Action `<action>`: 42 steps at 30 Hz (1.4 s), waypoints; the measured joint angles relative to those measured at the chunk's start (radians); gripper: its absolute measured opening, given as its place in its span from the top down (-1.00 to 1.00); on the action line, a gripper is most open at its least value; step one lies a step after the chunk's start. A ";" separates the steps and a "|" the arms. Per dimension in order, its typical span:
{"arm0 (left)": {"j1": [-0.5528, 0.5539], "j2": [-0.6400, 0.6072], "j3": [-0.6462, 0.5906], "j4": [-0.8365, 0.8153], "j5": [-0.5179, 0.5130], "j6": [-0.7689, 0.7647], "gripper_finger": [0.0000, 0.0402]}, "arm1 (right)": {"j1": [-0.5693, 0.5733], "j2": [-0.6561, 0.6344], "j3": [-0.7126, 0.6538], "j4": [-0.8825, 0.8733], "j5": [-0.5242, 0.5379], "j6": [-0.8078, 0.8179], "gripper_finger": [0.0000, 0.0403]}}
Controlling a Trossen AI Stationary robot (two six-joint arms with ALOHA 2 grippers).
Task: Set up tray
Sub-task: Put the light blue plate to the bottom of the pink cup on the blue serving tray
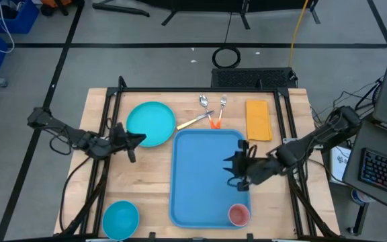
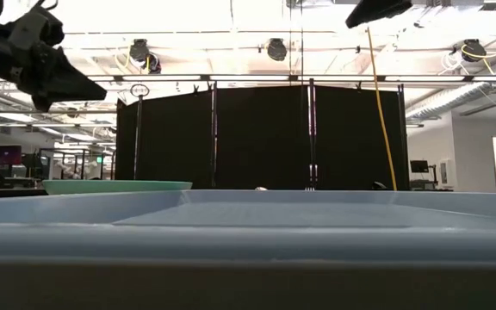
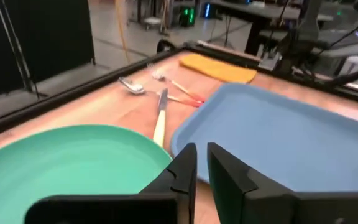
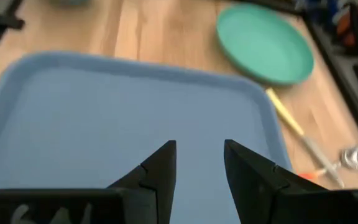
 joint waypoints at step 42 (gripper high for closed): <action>0.545 0.878 0.476 -0.418 0.687 0.237 0.16 | -0.018 -0.268 -0.320 0.366 -0.062 -0.201 0.39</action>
